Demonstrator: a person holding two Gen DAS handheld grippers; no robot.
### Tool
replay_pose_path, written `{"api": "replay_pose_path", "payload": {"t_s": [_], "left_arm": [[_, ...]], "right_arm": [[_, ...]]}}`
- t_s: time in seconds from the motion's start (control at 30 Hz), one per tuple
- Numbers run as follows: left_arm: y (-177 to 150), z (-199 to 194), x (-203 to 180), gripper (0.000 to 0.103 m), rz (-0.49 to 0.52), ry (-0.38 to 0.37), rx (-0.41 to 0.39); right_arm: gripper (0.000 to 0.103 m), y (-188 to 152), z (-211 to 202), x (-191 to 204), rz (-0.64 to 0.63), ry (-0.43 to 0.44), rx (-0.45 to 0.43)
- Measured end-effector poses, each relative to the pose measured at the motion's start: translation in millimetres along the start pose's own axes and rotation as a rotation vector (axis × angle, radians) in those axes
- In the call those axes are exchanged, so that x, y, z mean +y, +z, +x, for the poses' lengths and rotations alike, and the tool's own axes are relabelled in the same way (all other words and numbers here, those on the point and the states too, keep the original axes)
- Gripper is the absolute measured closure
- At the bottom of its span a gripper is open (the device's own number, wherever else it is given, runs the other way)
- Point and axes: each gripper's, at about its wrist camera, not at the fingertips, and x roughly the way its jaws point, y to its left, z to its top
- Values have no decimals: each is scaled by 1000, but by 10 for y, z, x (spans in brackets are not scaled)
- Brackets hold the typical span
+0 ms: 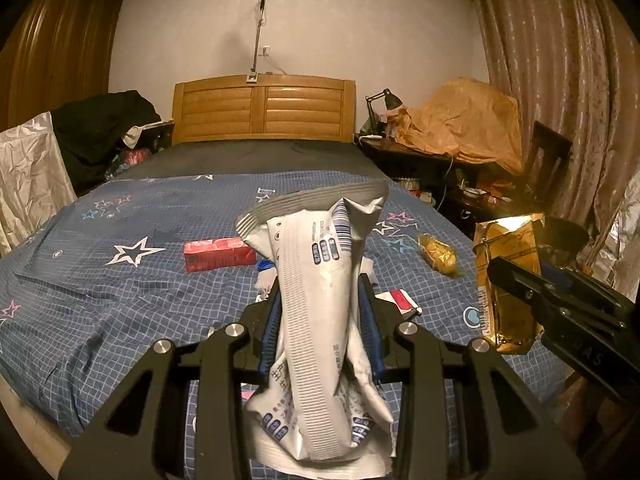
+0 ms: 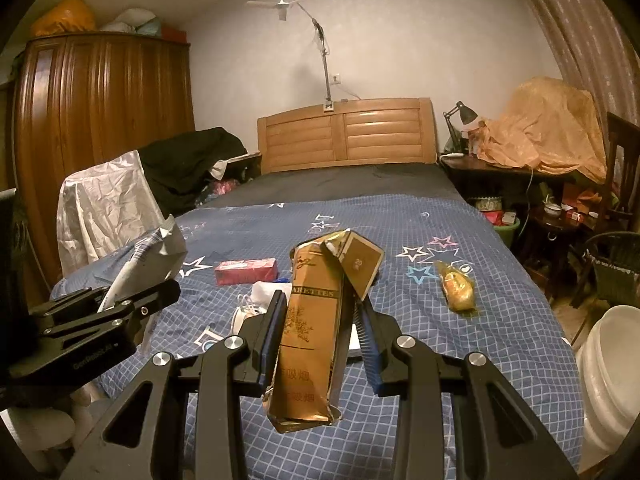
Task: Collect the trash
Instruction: 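Carry the wrapper and brown box with both tools over the white bucket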
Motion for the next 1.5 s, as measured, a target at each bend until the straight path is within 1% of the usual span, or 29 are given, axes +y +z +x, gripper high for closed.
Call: {"api": "replay_pose_path", "payload": {"t_s": [0.3,0.4,0.53,0.7,0.9,0.93,1.0,1.1,1.13,1.33,1.4,1.5], "left_arm": [[-23,18,-18,69,1,-5,13],[27,50,-92,69,15,-22,15],[124,145,-270,69,50,-61,11],[260,366,-692,69,94,-135,18],[383,608,-1296,69,153,-234,39],[411,663,-1459,69,169,-261,47],[432,728,-1664,69,188,-296,55],[461,838,-2059,69,217,-365,76],[468,877,-2210,69,230,-391,84],[378,1066,-2985,69,296,-511,158],[318,1152,-3226,69,316,-543,199],[211,1309,-3545,69,339,-584,270]], "right_arm": [[67,1,27,-17,-2,0,5],[67,11,38,-40,4,-6,1],[67,85,-26,-267,24,-31,-6],[67,260,-209,-700,37,-111,-35],[67,454,-481,-1514,92,-219,-47],[67,485,-542,-1676,95,-244,-43],[67,512,-632,-1910,91,-277,-33],[67,536,-783,-2398,117,-328,-8],[67,536,-842,-2621,133,-354,6],[67,416,-1122,-3676,230,-438,73],[67,340,-1211,-3946,249,-456,93],[67,178,-1231,-4429,303,-470,154]]}}
